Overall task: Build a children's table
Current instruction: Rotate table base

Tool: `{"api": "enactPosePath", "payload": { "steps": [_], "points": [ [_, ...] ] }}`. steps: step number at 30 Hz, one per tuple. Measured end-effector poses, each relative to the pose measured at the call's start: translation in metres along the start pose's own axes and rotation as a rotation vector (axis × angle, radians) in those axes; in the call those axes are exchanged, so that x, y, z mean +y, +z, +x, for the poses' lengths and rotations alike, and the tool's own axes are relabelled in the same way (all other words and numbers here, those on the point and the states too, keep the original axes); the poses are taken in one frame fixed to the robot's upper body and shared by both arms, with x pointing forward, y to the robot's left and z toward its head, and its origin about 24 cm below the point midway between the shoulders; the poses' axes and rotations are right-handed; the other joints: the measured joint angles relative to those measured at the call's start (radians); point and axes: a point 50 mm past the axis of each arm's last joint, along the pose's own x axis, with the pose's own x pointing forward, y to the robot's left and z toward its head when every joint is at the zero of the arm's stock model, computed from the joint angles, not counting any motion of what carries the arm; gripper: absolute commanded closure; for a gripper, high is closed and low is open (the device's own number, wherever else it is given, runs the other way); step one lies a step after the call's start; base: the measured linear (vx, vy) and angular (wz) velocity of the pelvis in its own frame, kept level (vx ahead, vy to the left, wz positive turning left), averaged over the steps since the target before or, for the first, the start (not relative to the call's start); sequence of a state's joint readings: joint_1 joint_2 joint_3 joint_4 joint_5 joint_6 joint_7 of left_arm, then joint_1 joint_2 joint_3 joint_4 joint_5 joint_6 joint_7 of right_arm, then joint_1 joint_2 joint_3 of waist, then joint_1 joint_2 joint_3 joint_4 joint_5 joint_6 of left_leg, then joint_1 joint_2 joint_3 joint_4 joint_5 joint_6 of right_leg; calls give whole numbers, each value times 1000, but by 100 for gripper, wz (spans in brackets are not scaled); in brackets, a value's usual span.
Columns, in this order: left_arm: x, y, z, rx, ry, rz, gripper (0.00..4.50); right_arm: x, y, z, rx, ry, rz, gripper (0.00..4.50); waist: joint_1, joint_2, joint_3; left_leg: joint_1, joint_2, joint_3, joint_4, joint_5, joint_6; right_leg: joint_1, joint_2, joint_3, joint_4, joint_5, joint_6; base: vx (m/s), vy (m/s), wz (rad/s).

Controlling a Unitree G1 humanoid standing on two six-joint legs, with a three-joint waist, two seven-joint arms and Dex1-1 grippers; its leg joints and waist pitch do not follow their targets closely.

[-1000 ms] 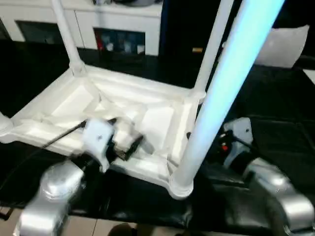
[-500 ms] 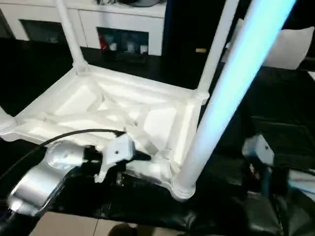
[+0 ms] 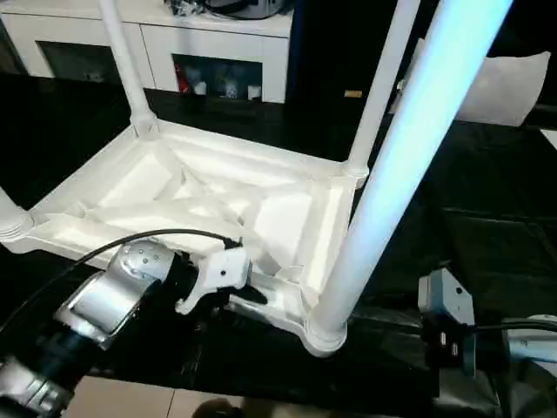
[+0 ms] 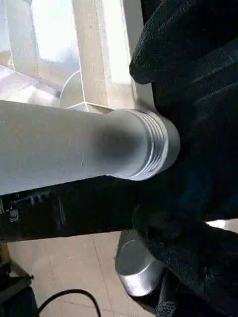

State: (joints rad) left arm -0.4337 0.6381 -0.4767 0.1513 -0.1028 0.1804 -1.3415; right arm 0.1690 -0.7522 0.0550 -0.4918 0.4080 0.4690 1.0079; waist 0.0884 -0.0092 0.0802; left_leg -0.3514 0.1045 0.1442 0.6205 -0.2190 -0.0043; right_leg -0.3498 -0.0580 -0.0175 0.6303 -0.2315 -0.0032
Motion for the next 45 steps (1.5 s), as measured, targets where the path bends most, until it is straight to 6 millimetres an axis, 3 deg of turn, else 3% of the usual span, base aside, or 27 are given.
{"api": "enactPosePath", "payload": {
  "steps": [6, 23, 29, 34, 39, 45],
  "points": [
    [9, -1, 0, 8, -6, 40, 303, 3, 0, 8, 18, 31, -37, 0, 0, 8, -1, 0, 0, 0, 0, 0, 0, 0, 0, 0, 0, 0, 0, 0, 0, 0],
    [11, -4, 13, -2, -36, 67, 444, -2, 10, 23, -29, 24, -95, 0, -1, 17, -6, 1, 0, 1, -1, 0, 0, 0, -1, 1, 0, 0, -1, 0, 0, 0],
    [9, 0, 23, -111, 66, -47, 444, -12, 12, 24, -62, -47, -81, 0, -25, 21, -8, 0, 0, 5, -2, 0, 0, -3, -2, 1, 0, 0, -1, 0, 0, 0],
    [7, 1, 21, -137, 134, -81, 444, -19, 15, 26, -91, -79, -71, 0, -36, 20, -9, -8, 2, 6, -6, 1, 2, -14, -1, 1, 0, 1, -1, 0, 0, 0],
    [5, 0, 17, -138, 184, -84, 444, -36, 7, 35, -55, -173, -49, 0, -51, 15, -8, -15, 3, 7, -6, 4, 6, -18, 0, 0, 0, 1, -1, 0, 0, 0],
    [12, 0, 13, -113, 232, -122, 444, -46, 14, 42, -88, -214, -52, 0, -53, 9, -6, -14, 4, 8, -6, 5, 7, -20, 0, 0, 0, 1, -2, 0, 0, 0]
  ]
}}
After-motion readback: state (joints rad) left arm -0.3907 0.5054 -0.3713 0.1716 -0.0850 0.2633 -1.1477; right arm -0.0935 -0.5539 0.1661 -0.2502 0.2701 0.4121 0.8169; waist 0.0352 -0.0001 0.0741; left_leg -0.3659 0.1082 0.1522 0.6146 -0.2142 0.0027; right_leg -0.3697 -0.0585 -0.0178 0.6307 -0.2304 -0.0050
